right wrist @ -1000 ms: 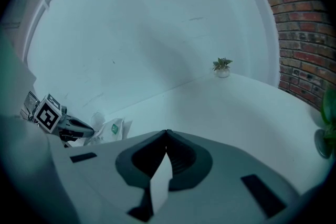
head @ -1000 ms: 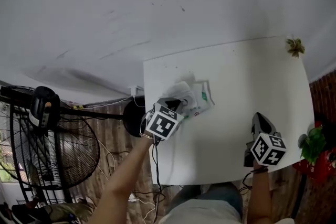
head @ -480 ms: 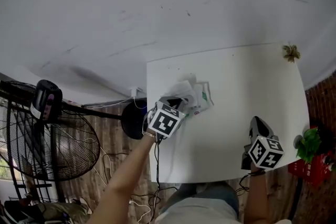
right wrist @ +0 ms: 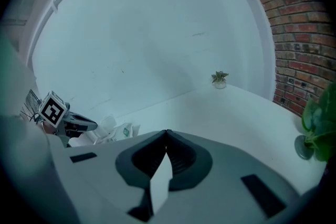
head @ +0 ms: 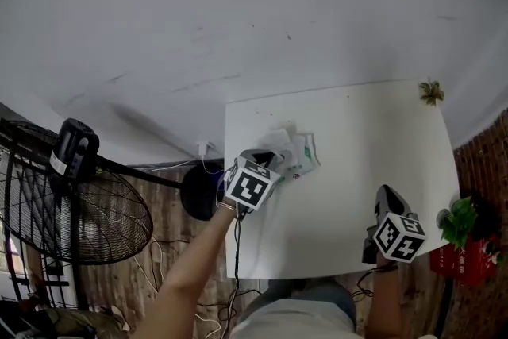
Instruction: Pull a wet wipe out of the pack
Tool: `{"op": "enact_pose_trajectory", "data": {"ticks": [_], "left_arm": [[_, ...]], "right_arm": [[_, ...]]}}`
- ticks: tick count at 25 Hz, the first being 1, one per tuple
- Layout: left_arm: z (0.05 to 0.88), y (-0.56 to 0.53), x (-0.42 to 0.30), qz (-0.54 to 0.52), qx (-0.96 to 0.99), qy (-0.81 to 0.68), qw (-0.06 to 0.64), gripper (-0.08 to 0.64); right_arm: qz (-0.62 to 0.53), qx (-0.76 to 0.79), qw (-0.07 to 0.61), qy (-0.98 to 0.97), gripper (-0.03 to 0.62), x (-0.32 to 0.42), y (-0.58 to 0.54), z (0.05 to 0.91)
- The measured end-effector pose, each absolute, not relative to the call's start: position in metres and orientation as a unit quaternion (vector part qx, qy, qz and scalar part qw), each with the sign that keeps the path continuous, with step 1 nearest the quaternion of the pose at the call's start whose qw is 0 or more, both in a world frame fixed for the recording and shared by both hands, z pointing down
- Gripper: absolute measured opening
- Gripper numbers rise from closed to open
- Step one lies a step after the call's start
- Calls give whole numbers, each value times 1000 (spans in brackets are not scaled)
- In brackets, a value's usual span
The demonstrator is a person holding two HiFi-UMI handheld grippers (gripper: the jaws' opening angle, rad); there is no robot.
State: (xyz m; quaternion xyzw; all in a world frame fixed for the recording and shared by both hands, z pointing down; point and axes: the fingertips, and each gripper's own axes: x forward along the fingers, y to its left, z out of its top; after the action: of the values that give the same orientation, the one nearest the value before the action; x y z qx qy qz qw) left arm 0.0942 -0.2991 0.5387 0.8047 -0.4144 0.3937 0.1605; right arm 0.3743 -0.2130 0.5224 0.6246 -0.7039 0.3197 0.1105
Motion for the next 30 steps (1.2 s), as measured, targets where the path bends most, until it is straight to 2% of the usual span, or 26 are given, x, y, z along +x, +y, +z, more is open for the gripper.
{"op": "enact_pose_trajectory", "data": {"ticks": [7, 30], "left_arm": [[518, -295, 91, 375, 811, -420, 161, 15], [433, -276, 100, 306, 840, -437, 99, 15]], "right_arm": [[310, 630, 104, -705, 2, 374, -206, 507], [298, 640, 83, -704, 2, 367, -165, 477]]}}
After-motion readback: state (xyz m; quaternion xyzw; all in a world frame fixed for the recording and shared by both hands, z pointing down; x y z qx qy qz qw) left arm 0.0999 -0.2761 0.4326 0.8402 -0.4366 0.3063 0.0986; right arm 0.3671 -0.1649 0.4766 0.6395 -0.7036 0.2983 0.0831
